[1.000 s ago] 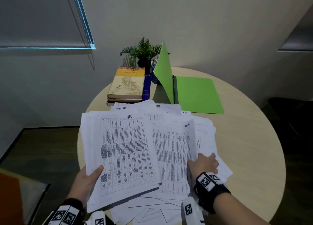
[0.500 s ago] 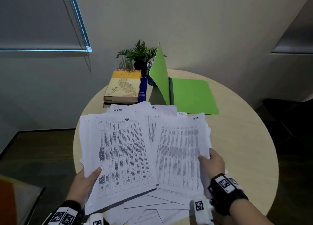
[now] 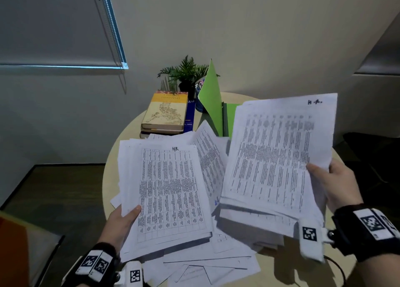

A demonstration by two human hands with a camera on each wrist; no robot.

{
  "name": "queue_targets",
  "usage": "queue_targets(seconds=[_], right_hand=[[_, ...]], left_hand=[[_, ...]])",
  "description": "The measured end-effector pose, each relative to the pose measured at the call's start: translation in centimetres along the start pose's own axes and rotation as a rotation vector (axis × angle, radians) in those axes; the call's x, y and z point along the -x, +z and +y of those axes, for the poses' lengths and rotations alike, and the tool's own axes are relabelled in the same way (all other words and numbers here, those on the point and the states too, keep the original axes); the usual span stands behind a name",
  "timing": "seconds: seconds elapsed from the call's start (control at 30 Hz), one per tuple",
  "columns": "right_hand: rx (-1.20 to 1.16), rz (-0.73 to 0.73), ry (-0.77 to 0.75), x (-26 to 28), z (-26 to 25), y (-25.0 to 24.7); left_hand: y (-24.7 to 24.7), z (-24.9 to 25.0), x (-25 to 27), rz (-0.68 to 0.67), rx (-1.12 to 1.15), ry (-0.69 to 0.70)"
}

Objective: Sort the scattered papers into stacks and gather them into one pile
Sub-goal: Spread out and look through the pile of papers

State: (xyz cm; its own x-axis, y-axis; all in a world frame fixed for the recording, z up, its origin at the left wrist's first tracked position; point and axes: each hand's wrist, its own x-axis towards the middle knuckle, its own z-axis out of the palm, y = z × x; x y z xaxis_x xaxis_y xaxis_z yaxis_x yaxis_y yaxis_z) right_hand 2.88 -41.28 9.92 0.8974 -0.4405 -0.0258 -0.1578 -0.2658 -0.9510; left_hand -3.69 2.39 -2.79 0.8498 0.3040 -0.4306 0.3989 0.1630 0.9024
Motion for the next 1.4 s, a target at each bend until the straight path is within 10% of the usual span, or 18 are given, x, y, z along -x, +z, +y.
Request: queue_targets(seconds=[0.17, 0.6, 1.13, 1.4], right_hand=[[0.351, -0.072, -0.037, 2.0, 1.8, 1.0], [-0.081, -0.091, 0.006, 2.1, -1.0, 1.5], [-0.171, -0.68, 0.316, 5.0, 3.0, 8.1], [-0.048, -0.558, 0.239, 4.6, 3.8, 8.6]], left_hand=[[-0.3, 0.0, -0.2, 0.027, -0.025, 0.002], [2.7, 0.9, 1.2, -0.077, -0.095, 0.024], [8.0, 2.4, 4.0, -0.371, -0.064, 0.016], [10.3, 2.2, 3.5, -0.411, -0.091, -0.018]])
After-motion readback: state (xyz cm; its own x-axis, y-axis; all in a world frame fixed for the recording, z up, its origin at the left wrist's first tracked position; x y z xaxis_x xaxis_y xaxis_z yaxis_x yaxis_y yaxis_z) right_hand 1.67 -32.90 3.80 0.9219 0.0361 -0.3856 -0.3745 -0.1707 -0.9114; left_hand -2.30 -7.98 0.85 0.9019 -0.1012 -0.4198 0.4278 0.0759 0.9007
